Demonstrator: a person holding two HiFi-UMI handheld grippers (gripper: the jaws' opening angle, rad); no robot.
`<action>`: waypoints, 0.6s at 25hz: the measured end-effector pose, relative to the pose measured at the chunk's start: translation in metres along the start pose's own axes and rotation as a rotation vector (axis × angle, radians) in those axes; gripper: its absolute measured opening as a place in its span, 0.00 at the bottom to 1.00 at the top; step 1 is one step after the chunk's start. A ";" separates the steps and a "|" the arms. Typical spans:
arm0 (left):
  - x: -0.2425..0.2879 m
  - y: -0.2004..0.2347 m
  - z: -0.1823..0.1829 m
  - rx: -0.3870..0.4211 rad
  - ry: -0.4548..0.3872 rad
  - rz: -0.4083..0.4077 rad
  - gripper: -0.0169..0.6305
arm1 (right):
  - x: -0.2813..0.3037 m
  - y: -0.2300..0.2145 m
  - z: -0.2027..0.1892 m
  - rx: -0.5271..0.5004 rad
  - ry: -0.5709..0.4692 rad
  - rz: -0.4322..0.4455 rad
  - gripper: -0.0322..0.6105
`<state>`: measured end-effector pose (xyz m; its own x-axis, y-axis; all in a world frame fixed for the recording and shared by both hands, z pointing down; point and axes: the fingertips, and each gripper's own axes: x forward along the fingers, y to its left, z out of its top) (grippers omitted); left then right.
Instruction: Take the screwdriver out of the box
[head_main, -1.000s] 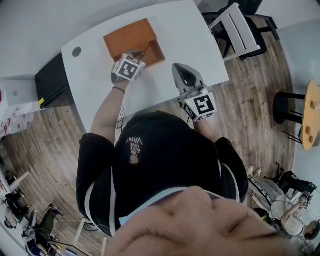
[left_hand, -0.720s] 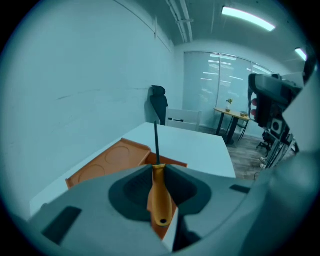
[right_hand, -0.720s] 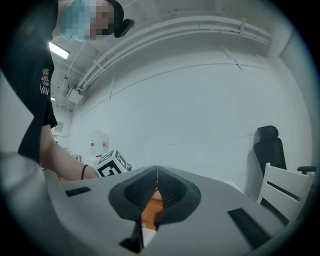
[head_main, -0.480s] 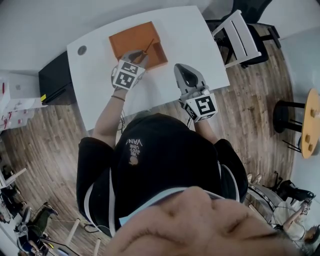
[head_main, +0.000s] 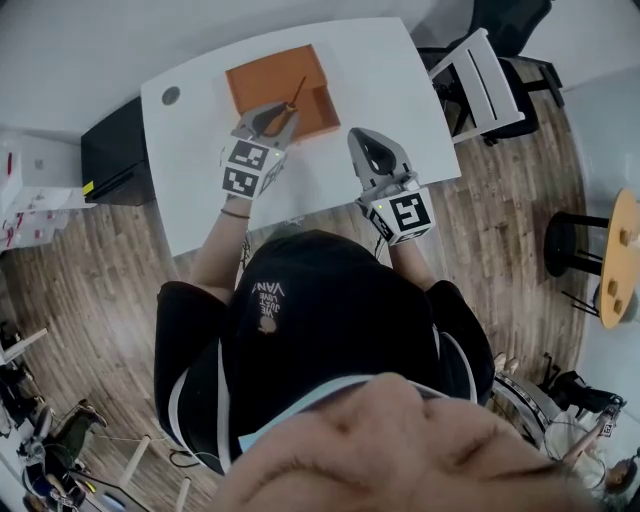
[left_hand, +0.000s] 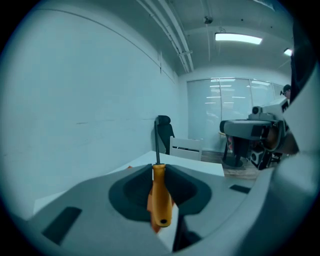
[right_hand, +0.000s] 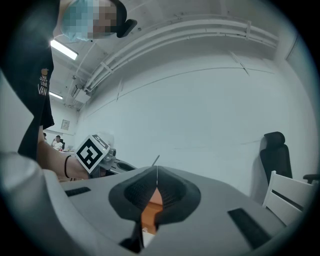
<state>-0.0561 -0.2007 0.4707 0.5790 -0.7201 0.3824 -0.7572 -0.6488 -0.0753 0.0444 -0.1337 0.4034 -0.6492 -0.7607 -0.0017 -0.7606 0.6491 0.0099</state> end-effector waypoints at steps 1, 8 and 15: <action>-0.004 -0.001 0.002 0.002 -0.011 0.006 0.16 | 0.001 0.001 0.001 0.000 -0.002 0.006 0.07; -0.030 -0.004 0.014 -0.008 -0.074 0.038 0.16 | 0.007 0.009 0.002 -0.007 -0.005 0.039 0.07; -0.050 -0.003 0.021 -0.045 -0.144 0.053 0.16 | 0.015 0.014 0.010 -0.021 -0.016 0.065 0.07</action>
<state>-0.0767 -0.1679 0.4321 0.5730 -0.7828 0.2427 -0.7986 -0.5999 -0.0490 0.0238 -0.1361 0.3938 -0.6970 -0.7169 -0.0162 -0.7170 0.6964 0.0310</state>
